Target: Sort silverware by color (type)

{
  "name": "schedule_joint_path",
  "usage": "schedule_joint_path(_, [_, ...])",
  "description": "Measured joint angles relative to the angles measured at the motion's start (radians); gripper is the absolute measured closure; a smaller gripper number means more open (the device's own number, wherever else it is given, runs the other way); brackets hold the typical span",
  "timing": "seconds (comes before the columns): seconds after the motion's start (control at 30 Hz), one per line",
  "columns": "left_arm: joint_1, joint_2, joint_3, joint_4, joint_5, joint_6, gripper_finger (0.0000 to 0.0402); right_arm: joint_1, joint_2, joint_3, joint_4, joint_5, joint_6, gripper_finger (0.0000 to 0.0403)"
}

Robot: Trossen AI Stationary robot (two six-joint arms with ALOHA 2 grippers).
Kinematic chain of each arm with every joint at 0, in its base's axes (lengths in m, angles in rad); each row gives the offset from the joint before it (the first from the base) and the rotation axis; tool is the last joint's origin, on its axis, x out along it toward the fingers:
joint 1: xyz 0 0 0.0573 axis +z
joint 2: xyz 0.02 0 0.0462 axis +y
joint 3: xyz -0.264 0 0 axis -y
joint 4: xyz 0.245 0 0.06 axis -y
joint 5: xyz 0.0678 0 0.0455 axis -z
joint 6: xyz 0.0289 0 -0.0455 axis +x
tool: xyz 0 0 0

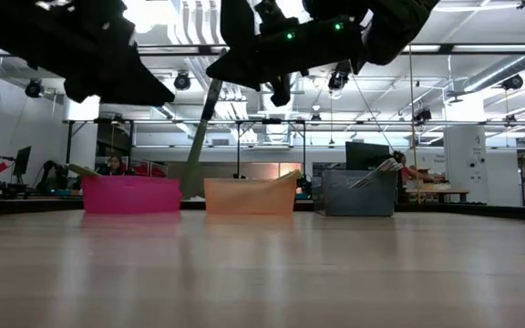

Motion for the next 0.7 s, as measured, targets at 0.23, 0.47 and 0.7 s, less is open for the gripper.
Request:
schedule_joint_path(0.23, [0.044,0.201,0.000,0.278,-0.013,0.061,0.0251,0.013,0.000,-0.002,-0.001,0.086,-0.011,0.0395])
schedule_joint_path(0.47, [0.105,0.337,0.034,0.357,0.014,0.133,0.0251,0.013,0.000,-0.002,-0.033,0.085,0.004,0.0395])
schedule_joint_path(0.7, [0.152,0.358,0.032,0.260,0.246,0.157,0.0251,0.013,0.000,-0.005,-0.133,0.082,0.011,0.0395])
